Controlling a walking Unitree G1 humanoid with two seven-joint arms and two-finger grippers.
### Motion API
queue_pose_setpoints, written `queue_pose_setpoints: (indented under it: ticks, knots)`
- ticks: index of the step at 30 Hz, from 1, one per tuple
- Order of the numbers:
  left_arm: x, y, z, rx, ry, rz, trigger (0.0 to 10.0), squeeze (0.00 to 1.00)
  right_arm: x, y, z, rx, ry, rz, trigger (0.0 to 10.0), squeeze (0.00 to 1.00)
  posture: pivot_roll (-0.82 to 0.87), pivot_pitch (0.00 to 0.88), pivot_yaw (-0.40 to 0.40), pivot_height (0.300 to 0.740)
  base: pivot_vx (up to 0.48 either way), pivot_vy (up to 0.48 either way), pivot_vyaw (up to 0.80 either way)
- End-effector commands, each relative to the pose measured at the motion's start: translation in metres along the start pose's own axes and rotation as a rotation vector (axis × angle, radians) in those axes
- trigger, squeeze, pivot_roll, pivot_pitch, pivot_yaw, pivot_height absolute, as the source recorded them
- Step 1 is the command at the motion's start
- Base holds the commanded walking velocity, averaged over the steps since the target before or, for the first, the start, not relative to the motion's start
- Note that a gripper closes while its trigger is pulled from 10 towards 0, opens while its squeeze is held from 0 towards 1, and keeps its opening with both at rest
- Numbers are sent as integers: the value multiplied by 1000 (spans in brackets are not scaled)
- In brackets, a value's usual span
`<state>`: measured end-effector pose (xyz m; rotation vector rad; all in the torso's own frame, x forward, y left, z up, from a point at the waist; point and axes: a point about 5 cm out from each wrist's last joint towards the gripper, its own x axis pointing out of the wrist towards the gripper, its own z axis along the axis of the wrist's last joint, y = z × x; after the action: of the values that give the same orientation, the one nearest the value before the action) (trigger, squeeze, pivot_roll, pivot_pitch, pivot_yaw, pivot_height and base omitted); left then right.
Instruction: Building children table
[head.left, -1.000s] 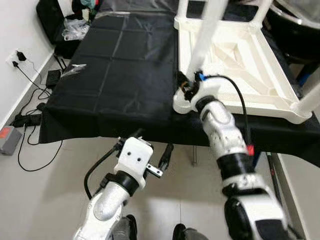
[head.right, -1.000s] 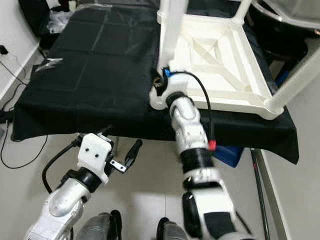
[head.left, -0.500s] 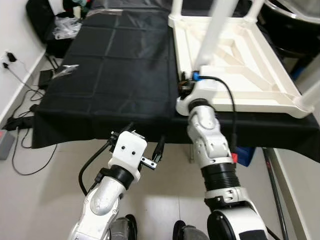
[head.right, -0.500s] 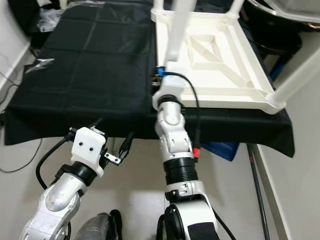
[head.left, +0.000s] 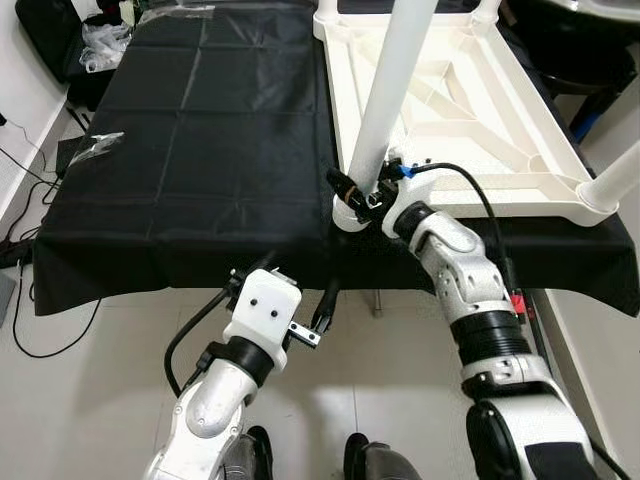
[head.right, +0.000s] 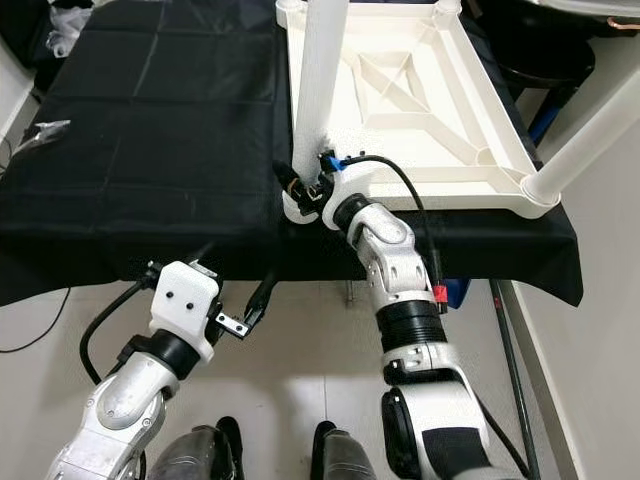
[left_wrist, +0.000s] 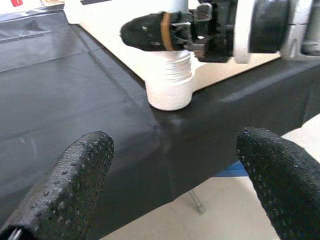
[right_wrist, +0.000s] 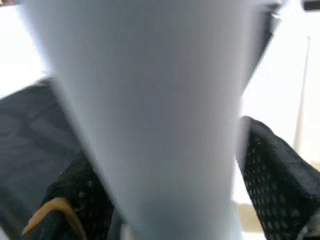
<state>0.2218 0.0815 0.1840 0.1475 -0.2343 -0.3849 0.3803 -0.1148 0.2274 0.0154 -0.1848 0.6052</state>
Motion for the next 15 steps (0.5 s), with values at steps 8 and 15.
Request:
queue_pose_setpoints:
  ticks: [8, 15]
  knots:
    - [0, -5, 3, -13, -12, -32, 10000, 0, 19, 11, 22, 11, -60, 262, 10000, 0, 195, 246, -70, 740, 0, 0, 0]
    - [-2, -4, 3, -8, -10, -25, 10000, 0, 29, 21, 21, -5, -26, 361, 10000, 0, 202, 245, -75, 740, 0, 0, 0]
